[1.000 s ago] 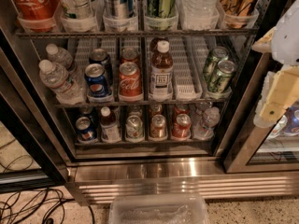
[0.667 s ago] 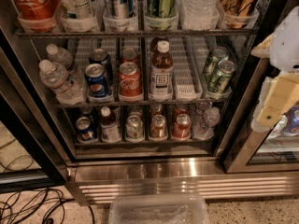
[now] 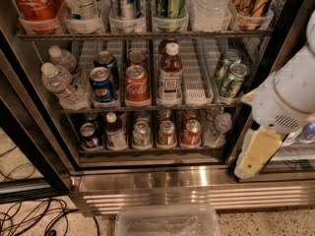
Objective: Pick 7up can from bottom shelf of fridge
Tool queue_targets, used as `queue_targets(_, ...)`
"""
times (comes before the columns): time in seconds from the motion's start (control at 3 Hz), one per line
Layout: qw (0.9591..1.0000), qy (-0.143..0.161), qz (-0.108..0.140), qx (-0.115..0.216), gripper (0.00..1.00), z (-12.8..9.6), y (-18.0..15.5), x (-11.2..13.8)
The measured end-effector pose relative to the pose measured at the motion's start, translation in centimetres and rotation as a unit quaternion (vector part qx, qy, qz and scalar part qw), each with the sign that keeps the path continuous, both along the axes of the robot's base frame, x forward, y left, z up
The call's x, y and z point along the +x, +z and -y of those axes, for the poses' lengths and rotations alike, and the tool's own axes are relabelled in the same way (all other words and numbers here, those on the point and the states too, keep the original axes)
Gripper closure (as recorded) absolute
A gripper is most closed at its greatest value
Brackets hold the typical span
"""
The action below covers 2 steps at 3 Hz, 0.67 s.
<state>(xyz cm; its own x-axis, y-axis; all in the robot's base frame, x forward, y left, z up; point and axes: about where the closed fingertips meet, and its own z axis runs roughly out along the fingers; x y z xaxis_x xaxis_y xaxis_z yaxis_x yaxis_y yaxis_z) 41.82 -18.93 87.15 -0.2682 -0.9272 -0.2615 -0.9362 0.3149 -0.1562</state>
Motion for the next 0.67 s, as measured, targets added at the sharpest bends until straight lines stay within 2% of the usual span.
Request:
queue_targets(0.33,0.9995,0.012,-0.024,0.015,0.0,-1.08,-2.58,-0.9)
queue_targets(0.67,0.9995,0.012,-0.024,0.015,0.0,-1.11,-2.64,-0.95)
